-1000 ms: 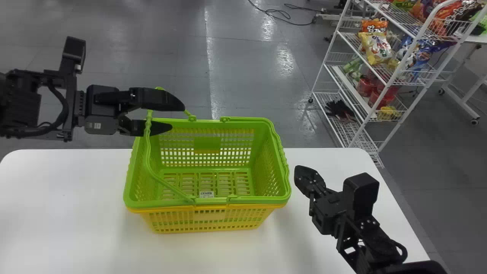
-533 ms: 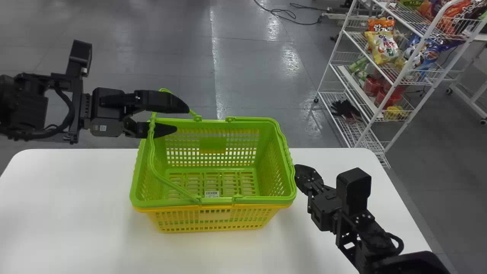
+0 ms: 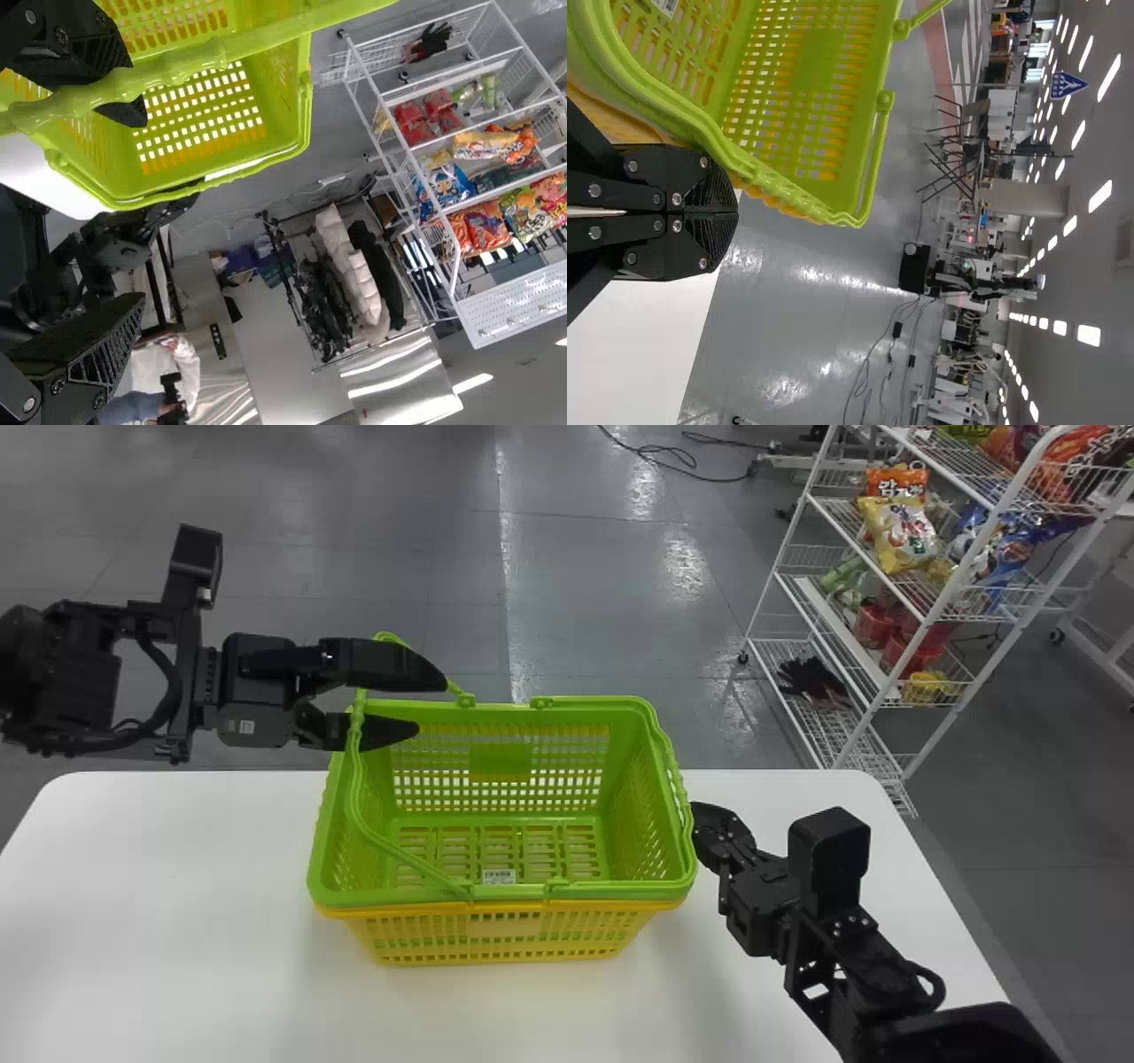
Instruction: Grasp handle with right gripper to insert into left gripper then lift and swing left to center
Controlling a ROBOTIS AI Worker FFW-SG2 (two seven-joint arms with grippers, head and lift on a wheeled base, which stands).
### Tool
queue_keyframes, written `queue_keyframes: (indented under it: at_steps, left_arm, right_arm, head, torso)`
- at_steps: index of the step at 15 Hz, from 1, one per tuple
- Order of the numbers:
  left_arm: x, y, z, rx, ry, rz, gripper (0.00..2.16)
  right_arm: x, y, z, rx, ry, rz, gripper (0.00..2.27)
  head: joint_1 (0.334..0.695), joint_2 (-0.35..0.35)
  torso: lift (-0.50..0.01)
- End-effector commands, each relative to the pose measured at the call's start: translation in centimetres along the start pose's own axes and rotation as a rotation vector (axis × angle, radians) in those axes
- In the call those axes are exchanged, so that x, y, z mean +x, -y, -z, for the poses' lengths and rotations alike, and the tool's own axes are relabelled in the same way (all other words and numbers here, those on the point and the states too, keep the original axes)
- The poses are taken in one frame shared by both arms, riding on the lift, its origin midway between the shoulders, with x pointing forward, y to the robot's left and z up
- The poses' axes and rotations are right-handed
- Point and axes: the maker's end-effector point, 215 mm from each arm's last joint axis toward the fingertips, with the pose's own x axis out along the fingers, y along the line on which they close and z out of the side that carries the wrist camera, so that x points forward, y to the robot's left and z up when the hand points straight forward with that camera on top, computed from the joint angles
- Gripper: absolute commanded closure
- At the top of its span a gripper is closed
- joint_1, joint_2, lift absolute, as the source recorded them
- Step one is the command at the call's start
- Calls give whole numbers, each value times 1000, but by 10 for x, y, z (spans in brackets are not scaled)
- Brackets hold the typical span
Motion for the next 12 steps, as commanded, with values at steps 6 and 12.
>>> queue_keyframes:
  at_steps: [6,12]
  left_arm:
    - [2,8,0,4,-7,19,134]
    - [14,14,1,7,-16,27,137]
  right_arm:
    - [-11,-16,-42,28,49,-28,1976]
    - [-9,-52,-63,38,73,-81,1976]
  head:
    - [695,-135]
    - [695,-110]
  torso:
    - [-93]
    - [-93]
